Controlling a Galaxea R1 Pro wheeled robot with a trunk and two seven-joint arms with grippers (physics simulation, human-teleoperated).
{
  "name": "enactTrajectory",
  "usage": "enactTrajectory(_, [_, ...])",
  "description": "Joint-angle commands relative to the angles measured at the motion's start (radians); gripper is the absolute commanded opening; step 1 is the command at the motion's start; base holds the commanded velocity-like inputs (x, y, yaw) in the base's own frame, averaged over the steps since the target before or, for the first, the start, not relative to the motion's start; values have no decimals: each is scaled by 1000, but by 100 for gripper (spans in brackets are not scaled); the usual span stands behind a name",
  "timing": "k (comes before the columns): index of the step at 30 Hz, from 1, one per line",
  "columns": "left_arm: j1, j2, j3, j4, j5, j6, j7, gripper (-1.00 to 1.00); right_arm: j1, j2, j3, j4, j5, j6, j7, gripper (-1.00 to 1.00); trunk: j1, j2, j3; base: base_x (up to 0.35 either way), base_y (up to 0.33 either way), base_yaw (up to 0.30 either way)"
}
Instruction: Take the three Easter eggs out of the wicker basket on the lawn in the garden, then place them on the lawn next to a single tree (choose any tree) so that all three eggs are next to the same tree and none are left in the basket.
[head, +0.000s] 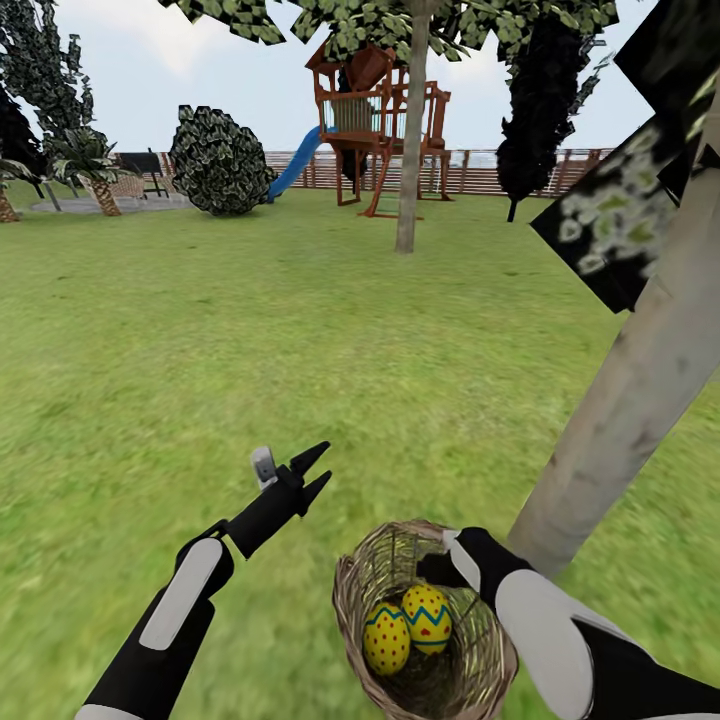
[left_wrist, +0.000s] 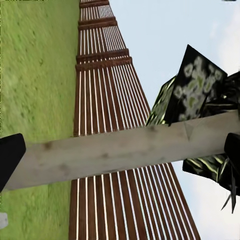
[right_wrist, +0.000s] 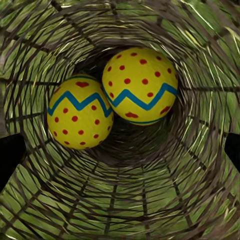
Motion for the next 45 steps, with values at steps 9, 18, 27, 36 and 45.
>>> enactTrajectory(9, [-1, -32, -4, 2, -4, 5, 1, 100, 0, 8, -8, 34, 7, -1, 6, 100, 0, 0, 1, 75, 28, -54])
enactTrajectory(18, [-1, -35, -6, 34, -2, 5, 4, 100, 3, 20, -10, 57, 0, 0, -2, 100, 0, 0, 7, 1, 0, -253])
enactTrajectory(27, [-1, -37, -7, 49, -3, 5, 4, 100, 3, 22, -10, 72, -1, 0, -1, 100, 0, 0, 14, 0, 0, -266])
enactTrajectory(36, [-1, -35, -6, 47, 4, 7, -1, 100, 3, 23, -10, 73, -1, 0, 7, 100, 0, 0, 15, 0, 0, -61])
enactTrajectory(45, [-1, -36, -6, 48, 7, 7, -1, 100, 3, 22, -10, 70, 1, -3, 7, 100, 0, 0, 15, -182, 0, 0])
